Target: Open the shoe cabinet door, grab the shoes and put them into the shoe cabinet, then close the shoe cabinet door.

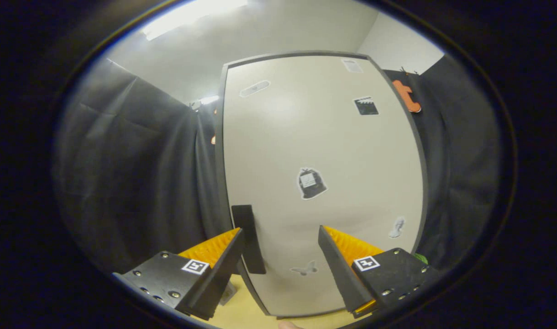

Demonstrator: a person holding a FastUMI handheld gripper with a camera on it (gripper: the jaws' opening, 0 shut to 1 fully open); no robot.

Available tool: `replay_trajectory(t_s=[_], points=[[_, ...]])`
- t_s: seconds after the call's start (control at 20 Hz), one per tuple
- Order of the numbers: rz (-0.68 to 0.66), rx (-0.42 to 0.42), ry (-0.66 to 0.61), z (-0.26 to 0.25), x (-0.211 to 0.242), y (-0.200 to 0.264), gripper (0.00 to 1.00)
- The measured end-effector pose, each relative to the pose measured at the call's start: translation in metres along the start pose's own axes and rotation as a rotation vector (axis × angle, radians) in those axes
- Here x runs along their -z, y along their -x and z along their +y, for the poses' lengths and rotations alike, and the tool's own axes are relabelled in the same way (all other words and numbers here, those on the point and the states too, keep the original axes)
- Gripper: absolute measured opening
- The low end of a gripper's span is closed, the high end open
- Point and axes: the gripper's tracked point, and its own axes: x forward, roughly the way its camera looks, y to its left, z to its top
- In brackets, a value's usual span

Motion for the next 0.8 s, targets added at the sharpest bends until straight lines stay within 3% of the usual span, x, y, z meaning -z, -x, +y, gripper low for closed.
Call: replay_trajectory(t_s=[0.25,0.8], points=[[-0.029,0.052,0.018,-0.058,-0.025,0.022,0.99],[-0.04,-0.027,0.096,-0.217,-0.064,0.053,0.99]])
